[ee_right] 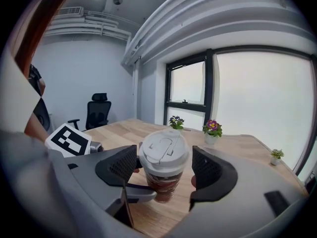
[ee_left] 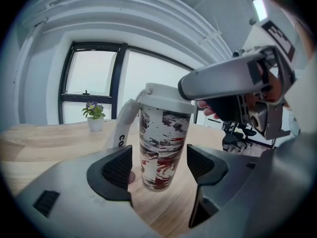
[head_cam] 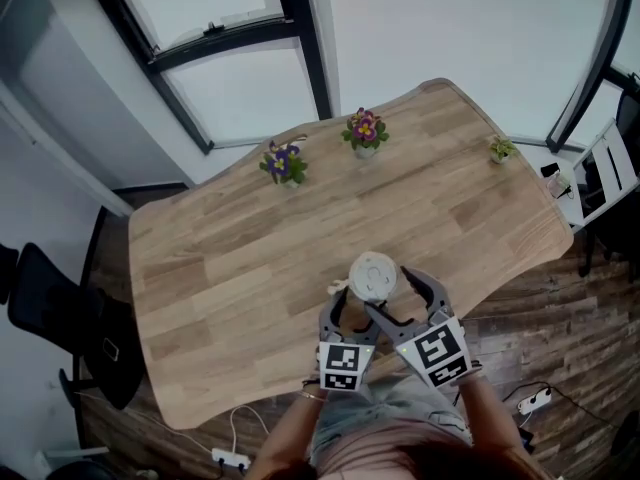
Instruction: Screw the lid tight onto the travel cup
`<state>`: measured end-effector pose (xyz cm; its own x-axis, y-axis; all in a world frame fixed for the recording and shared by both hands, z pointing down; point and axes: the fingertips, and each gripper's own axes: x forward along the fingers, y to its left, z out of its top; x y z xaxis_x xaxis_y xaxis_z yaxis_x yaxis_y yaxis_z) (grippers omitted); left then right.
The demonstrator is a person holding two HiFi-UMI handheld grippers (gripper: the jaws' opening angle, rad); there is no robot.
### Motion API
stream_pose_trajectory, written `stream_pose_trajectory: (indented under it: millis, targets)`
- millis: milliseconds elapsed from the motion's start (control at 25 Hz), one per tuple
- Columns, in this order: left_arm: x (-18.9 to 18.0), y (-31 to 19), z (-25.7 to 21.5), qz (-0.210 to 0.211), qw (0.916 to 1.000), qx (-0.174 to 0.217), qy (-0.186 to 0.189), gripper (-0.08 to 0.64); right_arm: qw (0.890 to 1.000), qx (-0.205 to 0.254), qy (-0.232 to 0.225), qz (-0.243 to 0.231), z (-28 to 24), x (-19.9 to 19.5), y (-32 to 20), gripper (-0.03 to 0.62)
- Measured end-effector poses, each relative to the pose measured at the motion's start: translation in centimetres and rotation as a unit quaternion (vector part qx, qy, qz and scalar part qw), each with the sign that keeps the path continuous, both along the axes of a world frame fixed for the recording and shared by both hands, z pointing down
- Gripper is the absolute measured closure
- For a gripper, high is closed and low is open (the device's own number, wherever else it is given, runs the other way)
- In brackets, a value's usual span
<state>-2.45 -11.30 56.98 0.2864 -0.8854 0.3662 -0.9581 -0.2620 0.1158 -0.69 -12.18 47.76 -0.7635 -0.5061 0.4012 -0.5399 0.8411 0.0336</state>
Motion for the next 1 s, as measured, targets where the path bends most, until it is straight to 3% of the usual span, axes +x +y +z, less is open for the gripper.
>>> stream_pose_trajectory:
  millis: [160, 320, 680, 800, 1000]
  targets:
    - [-0.1, -0.8, 0.2, 0.027, 0.9996, 0.004, -0.012, 0.232, 1.0, 0.001, 0.003, -0.003, 0.6, -0.8, -0.6, 0.27]
    - [0.4, -1.7, 0.2, 0.088, 0.9956, 0.008, -0.03, 0.221, 1.0, -0.005, 0.002, -0.009, 0.8, -1.3, -1.1, 0.255]
    - [1.5, -3.2, 0.2, 0.22, 0.9726, 0.02, -0.073, 0.216, 0.999, -0.027, 0.03, -0.028, 1.5, -1.7, -2.0, 0.249]
    - [1.5, -3.4, 0.2, 0.224, 0.9712, 0.022, -0.079, 0.216, 0.998, -0.032, 0.044, -0.025, 1.6, -1.5, -2.3, 0.249]
    - [1.5, -3.5, -0.1, 0.185, 0.9795, 0.028, -0.075, 0.213, 0.998, -0.024, 0.044, 0.028, 1.4, -1.3, -2.4, 0.245]
